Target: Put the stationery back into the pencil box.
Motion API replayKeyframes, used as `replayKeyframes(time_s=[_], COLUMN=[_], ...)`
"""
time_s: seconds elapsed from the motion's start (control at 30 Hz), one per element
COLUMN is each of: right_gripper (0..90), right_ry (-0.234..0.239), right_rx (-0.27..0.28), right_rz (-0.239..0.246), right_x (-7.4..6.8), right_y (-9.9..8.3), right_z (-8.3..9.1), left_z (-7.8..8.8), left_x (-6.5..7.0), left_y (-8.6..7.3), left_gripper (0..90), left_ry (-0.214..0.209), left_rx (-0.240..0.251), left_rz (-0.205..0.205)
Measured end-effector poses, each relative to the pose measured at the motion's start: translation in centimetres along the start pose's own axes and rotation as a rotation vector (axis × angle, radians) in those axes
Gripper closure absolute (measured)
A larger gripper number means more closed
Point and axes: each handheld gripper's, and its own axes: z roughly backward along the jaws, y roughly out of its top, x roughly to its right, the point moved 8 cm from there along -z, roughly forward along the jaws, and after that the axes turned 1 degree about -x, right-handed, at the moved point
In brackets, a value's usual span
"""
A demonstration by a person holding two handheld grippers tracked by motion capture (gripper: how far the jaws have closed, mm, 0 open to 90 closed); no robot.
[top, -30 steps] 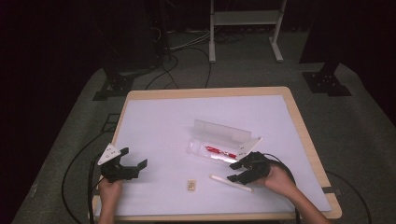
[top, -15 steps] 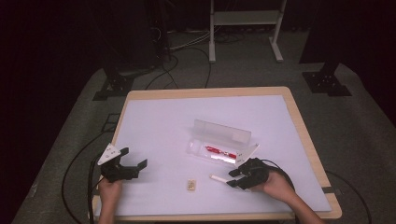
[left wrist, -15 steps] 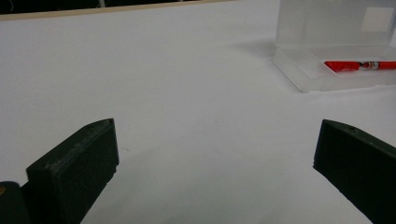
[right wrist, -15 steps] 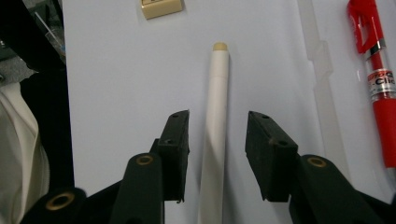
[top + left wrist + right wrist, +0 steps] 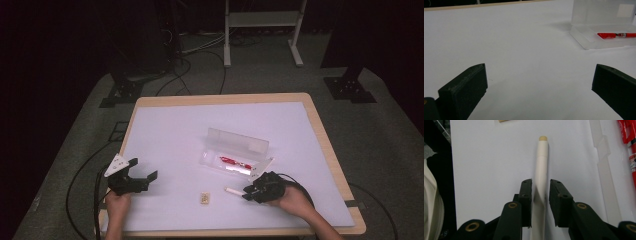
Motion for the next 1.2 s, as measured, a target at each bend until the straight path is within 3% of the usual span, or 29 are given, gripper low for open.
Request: replayKeyframes(time_s=[0.17,0.67,1.2], right_gripper=[76.0,78.0,78.1], right_ry=[-0.007,-0.003,-0.037], right_rx=[-0.004,-0.004,0.049], right_rz=[0.005,0.003,-0.001], right_x=[0.0,-0.1,1.4], right_y=[-0.1,-0.2,1.5], right_z=[-0.1,-0.2,2.5], left_z=[0.0,0.0,0.0], left_x=[0.0,0.0,0.0], left_y=[0.0,0.0,0.0], left_gripper=[0.0,0.0,0.0], left_ry=[-0.001,0.001,0.002], left_rx=[0.000,0.001,0.000], left_rz=[-0.001,-0.003,-0.004])
